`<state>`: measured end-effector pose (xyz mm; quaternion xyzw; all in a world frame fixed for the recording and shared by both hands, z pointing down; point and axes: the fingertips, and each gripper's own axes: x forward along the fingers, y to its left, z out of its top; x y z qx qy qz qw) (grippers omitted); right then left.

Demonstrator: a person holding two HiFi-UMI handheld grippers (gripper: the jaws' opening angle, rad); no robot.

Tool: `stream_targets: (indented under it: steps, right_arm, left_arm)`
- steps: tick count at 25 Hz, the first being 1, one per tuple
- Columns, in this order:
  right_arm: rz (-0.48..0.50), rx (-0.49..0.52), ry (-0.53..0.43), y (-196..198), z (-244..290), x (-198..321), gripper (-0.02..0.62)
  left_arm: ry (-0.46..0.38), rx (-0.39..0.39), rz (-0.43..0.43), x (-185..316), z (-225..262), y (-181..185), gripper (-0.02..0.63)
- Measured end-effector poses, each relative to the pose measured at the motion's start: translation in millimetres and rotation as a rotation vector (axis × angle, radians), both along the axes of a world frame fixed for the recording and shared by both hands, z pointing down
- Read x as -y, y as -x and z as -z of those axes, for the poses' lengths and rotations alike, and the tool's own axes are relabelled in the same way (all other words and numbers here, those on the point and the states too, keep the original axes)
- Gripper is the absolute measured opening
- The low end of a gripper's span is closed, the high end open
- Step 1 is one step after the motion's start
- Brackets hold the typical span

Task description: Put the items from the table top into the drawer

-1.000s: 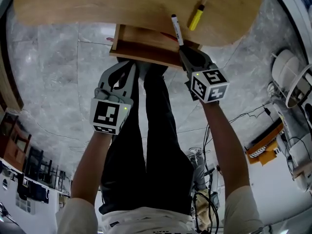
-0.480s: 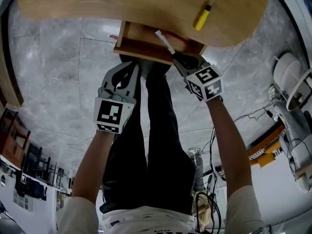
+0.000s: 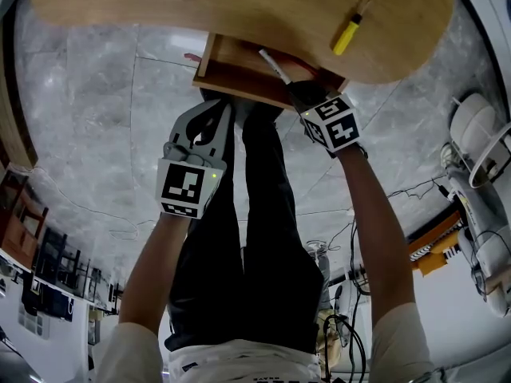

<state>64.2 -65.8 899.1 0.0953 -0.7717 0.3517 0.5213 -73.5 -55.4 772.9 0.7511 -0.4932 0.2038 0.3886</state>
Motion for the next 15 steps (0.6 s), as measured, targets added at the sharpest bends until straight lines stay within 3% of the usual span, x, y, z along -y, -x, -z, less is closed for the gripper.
stream_targets:
  steps: [8,12,15]
  right_arm:
    - [-0.021,-0.102,0.006,-13,-17,2,0.088]
    - [-0.052,-0.091,-0.024,-17,-11,5,0.152]
    - [-0.099,-0.051,-0.033,-15,0,5,0.144]
  left_arm:
    - [0.002,-0.003,0.005,4,-2,3,0.021]
    - [0.003,-0.008,0.000,3,-1,-1,0.021]
    - [0.002,-0.008,-0.005,1,1,-4,0.021]
